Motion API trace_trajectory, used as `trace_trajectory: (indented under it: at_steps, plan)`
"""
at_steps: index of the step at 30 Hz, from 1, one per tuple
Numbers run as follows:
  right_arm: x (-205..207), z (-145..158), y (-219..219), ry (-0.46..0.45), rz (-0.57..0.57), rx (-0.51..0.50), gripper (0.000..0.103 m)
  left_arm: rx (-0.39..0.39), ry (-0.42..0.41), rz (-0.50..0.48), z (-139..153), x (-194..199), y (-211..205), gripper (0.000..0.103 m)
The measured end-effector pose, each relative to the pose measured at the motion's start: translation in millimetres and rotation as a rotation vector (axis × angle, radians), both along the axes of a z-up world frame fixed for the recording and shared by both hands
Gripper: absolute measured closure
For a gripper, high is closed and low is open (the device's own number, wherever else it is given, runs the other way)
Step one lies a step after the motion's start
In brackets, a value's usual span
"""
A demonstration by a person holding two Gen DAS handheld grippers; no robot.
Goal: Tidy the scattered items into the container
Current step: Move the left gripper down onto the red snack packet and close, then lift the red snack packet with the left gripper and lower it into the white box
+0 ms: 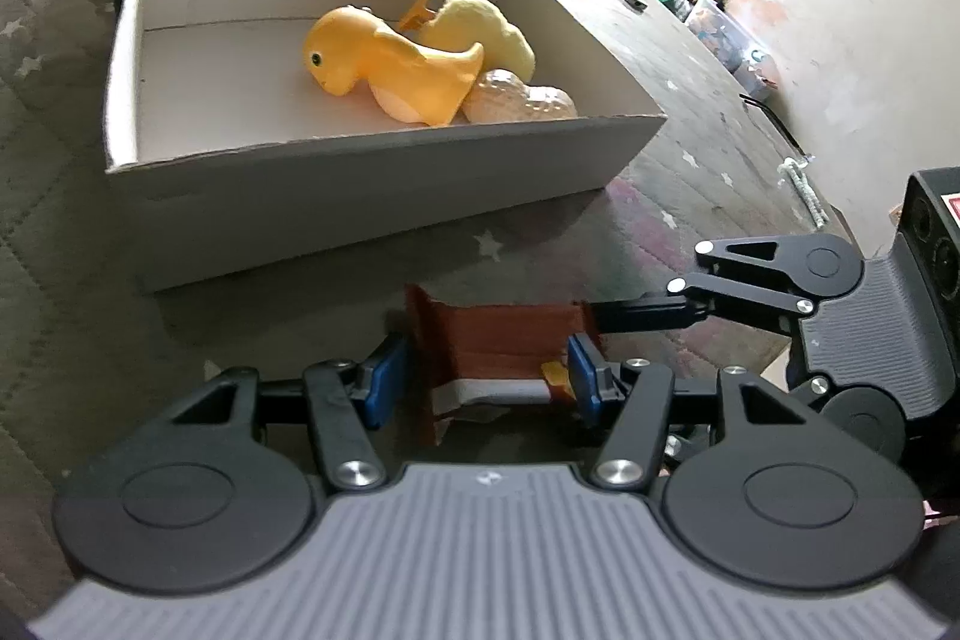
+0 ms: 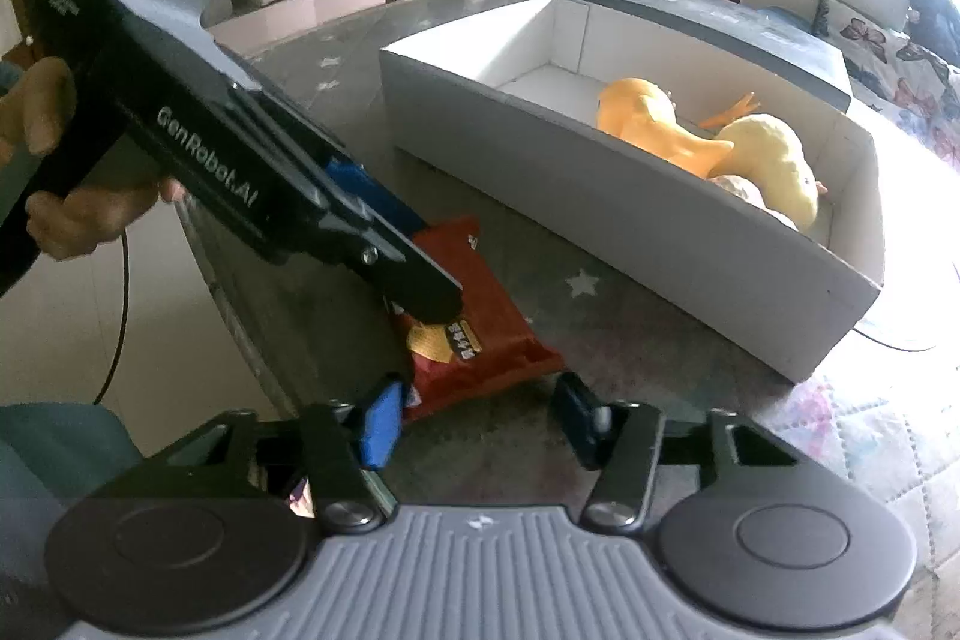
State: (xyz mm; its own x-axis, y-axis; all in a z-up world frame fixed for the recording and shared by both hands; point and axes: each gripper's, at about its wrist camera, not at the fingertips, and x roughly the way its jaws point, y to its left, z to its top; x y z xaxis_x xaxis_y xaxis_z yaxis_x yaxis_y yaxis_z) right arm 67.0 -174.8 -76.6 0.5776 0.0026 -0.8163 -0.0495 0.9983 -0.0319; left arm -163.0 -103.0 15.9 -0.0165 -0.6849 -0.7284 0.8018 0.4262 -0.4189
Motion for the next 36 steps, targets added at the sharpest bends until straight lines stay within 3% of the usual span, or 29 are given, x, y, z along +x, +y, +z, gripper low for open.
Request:
trace_trajectory:
  at_steps: [3,10,21,29,36]
  plan:
    - [1,1,4,-0.010,-0.002,-0.003,0.069,0.003,-0.010,-0.005,0,-4,-3,0.045]
    - [0,7,5,-0.032,-0.007,0.008,0.070,-0.014,-0.019,-0.007,11,-11,3,0.045]
    - [2,60,12,-0.166,0.022,-0.055,0.070,-0.117,-0.114,0.036,66,-18,13,0.045]
    - [46,86,-10,-0.242,0.008,-0.083,0.070,-0.151,-0.234,0.072,100,14,-8,0.045]
    - [92,73,-35,-0.177,-0.010,-0.064,0.070,-0.104,-0.182,0.089,82,56,-31,0.045]
